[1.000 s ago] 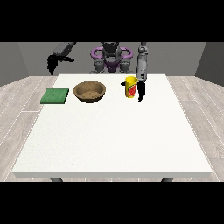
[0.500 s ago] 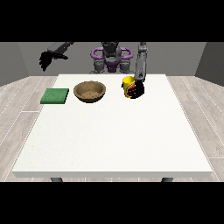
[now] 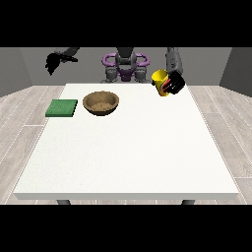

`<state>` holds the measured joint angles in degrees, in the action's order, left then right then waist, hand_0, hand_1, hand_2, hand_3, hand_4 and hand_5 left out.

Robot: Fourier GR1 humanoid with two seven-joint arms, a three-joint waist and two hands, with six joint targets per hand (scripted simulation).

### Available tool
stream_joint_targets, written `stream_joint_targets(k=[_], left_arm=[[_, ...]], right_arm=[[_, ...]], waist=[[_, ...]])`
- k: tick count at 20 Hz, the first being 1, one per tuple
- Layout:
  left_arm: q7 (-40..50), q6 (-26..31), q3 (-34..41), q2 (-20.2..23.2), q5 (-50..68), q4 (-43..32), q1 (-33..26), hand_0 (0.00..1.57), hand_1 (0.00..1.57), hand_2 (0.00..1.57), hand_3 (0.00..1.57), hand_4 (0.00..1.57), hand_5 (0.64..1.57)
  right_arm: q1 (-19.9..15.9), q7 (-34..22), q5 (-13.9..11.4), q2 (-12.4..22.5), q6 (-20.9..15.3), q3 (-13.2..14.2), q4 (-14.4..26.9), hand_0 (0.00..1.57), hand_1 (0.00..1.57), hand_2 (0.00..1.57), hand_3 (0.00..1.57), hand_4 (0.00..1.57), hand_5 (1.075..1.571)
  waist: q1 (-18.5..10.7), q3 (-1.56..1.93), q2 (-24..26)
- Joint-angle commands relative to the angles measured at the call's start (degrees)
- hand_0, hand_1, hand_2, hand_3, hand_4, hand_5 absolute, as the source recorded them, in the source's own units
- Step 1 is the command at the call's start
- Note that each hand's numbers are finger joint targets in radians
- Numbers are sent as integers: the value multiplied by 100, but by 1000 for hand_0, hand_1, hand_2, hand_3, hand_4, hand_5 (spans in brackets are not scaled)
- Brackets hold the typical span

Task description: Pick the cup and pour the ball into the bowl, then pick the bowl and place it on the pad

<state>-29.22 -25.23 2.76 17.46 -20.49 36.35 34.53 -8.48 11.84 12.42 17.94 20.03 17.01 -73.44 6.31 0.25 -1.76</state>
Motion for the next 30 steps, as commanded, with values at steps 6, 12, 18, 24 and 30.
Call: stream_joint_targets(k=[6, 12, 18, 24, 30], left_arm=[[1770, 257, -642, 108, -964, 446, 807, 1459, 1459, 1571, 1571, 1571, 1294], [2713, -648, -1211, -228, -2127, 221, 968, 1490, 1490, 1571, 1571, 1512, 1267], [4119, -562, -2164, -498, -3631, -90, 1520, 1559, 1559, 1571, 1571, 1571, 1207], [4946, 123, -3254, -911, -5090, -293, 2162, 1501, 1501, 1571, 1571, 1380, 1400], [5086, 1041, -4267, -1289, -6173, -654, 2399, 1509, 1509, 1571, 1571, 1571, 1042]], right_arm=[[-177, 509, -9, 206, 154, 307, 983, 0, 0, 0, 0, 0, 1568], [-249, 397, 205, 395, 508, 342, 910, 0, 0, 0, 0, 0, 1569], [-101, 367, 80, 249, 601, 124, 1015, 0, 0, 0, 0, 0, 1570], [-303, 446, 65, 420, 512, 319, 1441, 0, 0, 0, 0, 0, 1571], [-382, 540, 141, 448, 823, 258, 1512, 0, 0, 0, 0, 0, 1570]], waist=[[-369, -20, 152], [23, -19, 69], [215, -12, 529], [64, -6, 510], [265, -8, 424]])
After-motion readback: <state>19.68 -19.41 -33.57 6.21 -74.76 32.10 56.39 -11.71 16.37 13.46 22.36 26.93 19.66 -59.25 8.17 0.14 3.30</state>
